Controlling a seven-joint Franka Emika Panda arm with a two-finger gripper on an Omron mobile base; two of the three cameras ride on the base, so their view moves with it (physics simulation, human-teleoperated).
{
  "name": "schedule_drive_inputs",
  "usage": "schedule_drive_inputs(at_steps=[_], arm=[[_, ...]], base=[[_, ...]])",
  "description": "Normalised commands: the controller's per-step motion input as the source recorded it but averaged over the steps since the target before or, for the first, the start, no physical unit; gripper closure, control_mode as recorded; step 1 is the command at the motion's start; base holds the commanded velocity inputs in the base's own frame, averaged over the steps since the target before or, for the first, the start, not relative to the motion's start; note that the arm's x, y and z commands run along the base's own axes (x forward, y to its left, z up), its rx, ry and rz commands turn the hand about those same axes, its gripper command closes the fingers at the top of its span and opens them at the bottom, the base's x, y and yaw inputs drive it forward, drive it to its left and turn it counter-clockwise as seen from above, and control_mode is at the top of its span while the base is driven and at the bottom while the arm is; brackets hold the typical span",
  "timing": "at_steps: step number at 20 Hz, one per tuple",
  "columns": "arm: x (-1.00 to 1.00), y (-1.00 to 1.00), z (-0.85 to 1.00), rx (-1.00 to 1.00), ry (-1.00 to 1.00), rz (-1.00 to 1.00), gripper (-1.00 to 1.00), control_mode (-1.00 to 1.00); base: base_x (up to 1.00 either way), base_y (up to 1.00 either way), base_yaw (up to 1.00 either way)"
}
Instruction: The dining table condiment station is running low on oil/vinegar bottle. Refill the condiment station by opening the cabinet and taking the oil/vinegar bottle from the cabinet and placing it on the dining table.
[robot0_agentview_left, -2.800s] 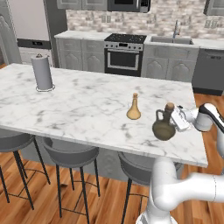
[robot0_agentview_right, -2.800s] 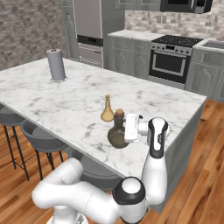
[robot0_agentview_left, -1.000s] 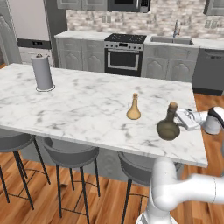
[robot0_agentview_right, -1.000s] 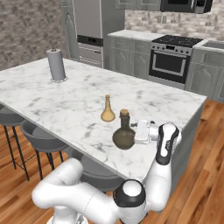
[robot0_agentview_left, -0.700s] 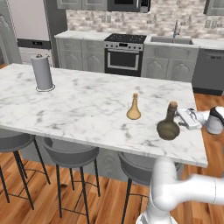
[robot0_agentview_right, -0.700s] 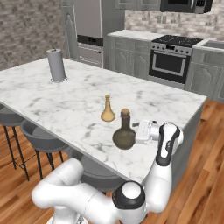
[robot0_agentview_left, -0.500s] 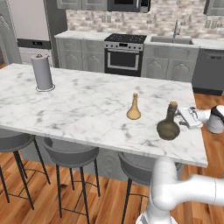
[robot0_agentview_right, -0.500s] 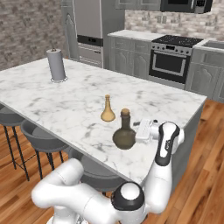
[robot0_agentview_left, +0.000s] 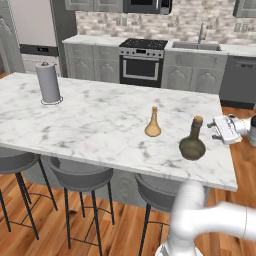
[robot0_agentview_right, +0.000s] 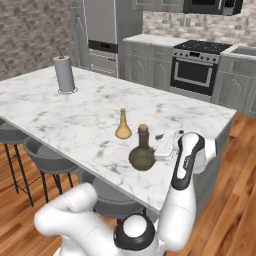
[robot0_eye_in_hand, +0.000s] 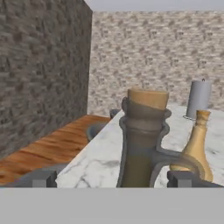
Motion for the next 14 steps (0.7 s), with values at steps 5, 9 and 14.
schedule_drive_inputs(at_steps=[5,9,14], arm=[[-0.64,0.00,0.57,-0.19,-0.12,-0.16,-1.00,-1.00],[-0.72,0.00,0.64,-0.20,-0.13,-0.16,-1.00,-1.00],[-0.77,0.10,0.71,-0.18,-0.10,-0.15,-1.00,-1.00]], base=[[0.00,0.00,0.00],[0.00,0.00,0.00],[0.00,0.00,0.00]])
